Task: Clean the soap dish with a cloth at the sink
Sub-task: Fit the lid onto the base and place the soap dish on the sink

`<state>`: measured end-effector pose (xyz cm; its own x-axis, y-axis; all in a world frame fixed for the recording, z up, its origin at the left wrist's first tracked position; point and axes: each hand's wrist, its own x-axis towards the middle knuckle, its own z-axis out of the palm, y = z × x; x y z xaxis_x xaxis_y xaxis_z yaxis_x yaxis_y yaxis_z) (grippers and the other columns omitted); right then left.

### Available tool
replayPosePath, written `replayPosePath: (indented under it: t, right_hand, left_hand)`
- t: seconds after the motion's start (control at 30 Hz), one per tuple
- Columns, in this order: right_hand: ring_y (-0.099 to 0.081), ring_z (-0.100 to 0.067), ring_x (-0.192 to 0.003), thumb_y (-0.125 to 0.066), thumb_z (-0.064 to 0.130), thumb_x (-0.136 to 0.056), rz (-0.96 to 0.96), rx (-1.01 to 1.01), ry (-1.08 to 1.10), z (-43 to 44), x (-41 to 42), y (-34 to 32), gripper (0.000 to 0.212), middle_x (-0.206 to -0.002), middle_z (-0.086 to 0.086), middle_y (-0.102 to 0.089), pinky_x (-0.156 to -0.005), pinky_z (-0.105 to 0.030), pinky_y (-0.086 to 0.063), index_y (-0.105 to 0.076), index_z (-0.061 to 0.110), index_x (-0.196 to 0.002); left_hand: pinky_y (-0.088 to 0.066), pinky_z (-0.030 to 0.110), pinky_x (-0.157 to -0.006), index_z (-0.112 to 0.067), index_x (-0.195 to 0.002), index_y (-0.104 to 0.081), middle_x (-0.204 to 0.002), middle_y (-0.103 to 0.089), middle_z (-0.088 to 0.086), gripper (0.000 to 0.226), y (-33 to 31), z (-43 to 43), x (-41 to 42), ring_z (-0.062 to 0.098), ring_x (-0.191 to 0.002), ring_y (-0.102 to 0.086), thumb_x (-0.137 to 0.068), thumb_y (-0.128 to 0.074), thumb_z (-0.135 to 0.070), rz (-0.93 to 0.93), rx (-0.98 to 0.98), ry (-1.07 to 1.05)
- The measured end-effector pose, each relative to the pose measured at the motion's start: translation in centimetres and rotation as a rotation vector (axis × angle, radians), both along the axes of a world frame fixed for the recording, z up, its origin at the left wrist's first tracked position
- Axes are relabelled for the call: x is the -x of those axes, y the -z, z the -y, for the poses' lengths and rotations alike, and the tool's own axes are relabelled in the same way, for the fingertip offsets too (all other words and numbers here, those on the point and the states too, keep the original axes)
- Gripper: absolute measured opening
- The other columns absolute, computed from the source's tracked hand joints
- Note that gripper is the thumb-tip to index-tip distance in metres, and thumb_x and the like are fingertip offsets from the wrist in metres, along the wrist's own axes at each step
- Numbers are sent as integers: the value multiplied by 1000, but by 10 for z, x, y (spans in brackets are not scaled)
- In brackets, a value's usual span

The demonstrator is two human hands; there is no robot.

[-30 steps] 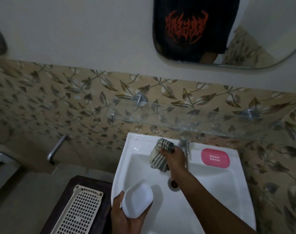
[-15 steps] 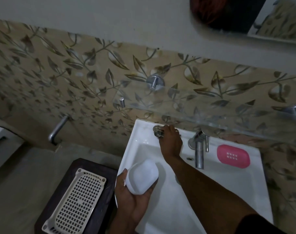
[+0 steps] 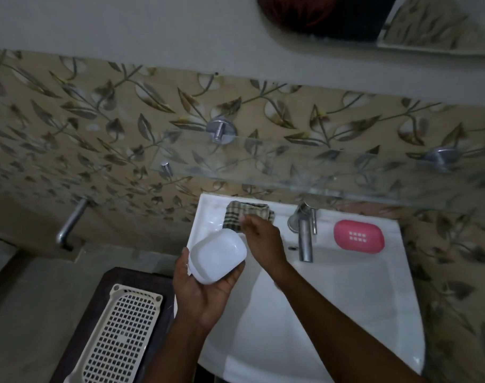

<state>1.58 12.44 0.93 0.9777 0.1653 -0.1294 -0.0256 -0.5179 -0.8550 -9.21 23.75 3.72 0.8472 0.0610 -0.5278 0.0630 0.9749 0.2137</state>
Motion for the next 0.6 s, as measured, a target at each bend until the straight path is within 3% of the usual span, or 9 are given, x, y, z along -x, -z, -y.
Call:
replayPosePath:
  t: [0.1, 0.13, 0.2, 0.27, 0.4, 0.5, 0.6]
  right_hand:
    - [-65, -6, -95, -54, 43, -97, -119, -219, 52, 29, 35, -17, 24, -100, 13, -71, -82, -32, -57, -71, 29, -105]
    - [-66, -9, -97, -57, 41, -96, -137, -286, 83, 40, 45, -22, 22, -103, 10, -71, -78, -35, -60, -71, 30, -109]
    - [-66, -12, -94, -60, 34, -96, -157, -364, 186, 66, 60, -32, 22, -107, 3, -70, -62, -26, -60, -70, 26, -113]
    - [-66, -7, -88, -60, 29, -96, -137, -346, 306, 95, 72, -36, 23, -107, 2, -70, -57, -17, -55, -69, 22, -116]
    - [-68, -15, -93, -62, 27, -93, -123, -369, 537, 147, 85, -36, 14, -103, 6, -71, -70, -39, -62, -71, 29, -104]
    - [-70, -16, -84, -63, 20, -94, -129, -431, 674, 180, 88, -44, 15, -103, -1, -69, -67, -38, -63, -69, 20, -108]
    - [-69, -10, -69, -64, 20, -94, -109, -458, 739, 207, 86, -46, 16, -96, -2, -70, -67, -37, -63, -70, 16, -108]
  left_hand:
    - [-35, 61, -108, -12, -140, -48, -137, -55, 24, 63, -12, 12, 0, 45, -129, -49, -93, -47, -53, -3, -114, 113]
    - [-40, 62, -104, -12, -138, -49, -135, -57, 24, 61, -17, 18, 0, 45, -127, -51, -94, -46, -54, -4, -154, 155]
    - [-49, 60, -94, -14, -132, -54, -127, -63, 23, 55, -26, 34, -1, 43, -118, -59, -95, -44, -54, -3, -255, 244]
    - [-57, 54, -83, -15, -125, -57, -116, -70, 19, 53, -33, 55, -3, 38, -105, -68, -94, -41, -55, -7, -383, 353]
    - [-60, 48, -76, -15, -125, -58, -116, -71, 16, 60, -37, 97, -12, 35, -98, -71, -87, -42, -58, 47, -577, 536]
    - [-60, 45, -76, -21, -128, -57, -125, -66, 11, 65, -38, 129, -20, 32, -105, -69, -78, -64, -62, 154, -664, 623]
    - [-57, 47, -85, -26, -136, -48, -128, -60, 2, 92, -30, 152, -31, 28, -113, -65, -57, -91, -39, 287, -789, 709]
